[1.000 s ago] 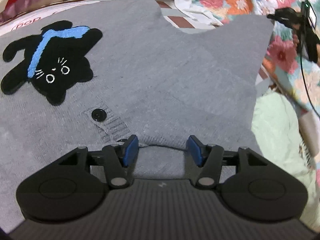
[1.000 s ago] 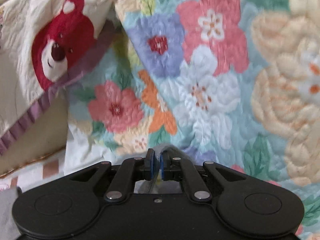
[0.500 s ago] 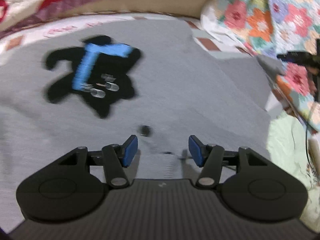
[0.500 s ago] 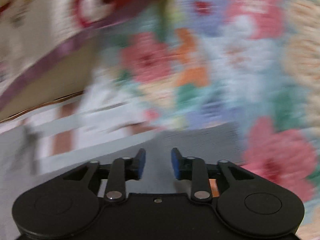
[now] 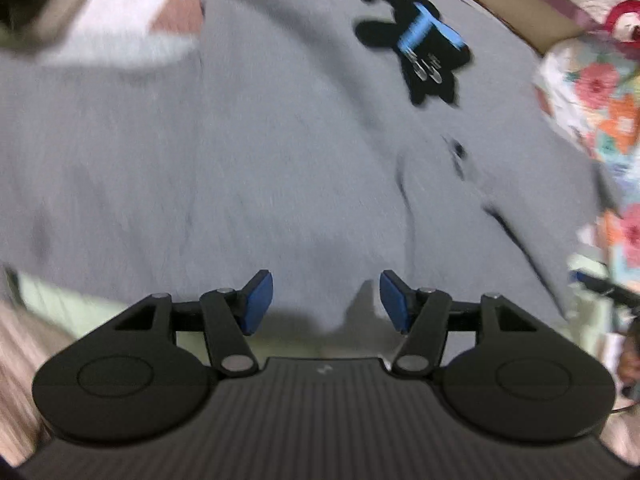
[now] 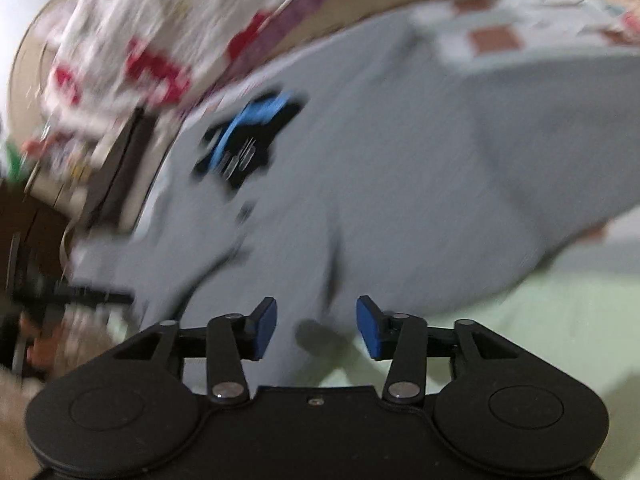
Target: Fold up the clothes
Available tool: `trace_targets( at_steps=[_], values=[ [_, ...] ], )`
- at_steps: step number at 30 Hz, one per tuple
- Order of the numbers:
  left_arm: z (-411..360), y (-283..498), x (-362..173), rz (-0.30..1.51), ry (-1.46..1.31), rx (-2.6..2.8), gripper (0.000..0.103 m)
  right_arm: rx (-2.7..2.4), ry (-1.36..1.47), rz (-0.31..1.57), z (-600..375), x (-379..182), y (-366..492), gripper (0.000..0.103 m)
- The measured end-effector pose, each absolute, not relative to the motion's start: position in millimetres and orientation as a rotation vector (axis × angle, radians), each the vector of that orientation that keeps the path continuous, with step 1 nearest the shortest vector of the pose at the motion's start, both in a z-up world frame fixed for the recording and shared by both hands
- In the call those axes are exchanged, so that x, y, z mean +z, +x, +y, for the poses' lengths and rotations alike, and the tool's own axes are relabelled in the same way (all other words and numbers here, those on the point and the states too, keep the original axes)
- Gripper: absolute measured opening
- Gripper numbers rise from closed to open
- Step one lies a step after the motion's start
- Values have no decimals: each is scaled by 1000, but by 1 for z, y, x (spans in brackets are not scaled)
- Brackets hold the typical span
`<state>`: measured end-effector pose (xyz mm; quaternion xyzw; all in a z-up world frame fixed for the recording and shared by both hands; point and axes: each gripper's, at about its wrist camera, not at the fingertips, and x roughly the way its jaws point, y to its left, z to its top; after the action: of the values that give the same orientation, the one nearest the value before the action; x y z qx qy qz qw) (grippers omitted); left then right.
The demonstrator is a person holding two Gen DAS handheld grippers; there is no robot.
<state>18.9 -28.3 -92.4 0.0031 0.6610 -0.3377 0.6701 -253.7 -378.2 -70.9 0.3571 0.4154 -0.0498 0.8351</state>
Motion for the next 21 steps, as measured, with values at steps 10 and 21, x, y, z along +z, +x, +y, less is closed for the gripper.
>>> trace_targets(
  at_steps=[10,21],
  values=[
    [-7,1,-123,1530,-246,-484,66,-121,906,863,-325,-109,-257,59],
    [1,-6,-127,1359,-312,-288,41,-108,959,616,-325,-114,-252,9]
  ],
)
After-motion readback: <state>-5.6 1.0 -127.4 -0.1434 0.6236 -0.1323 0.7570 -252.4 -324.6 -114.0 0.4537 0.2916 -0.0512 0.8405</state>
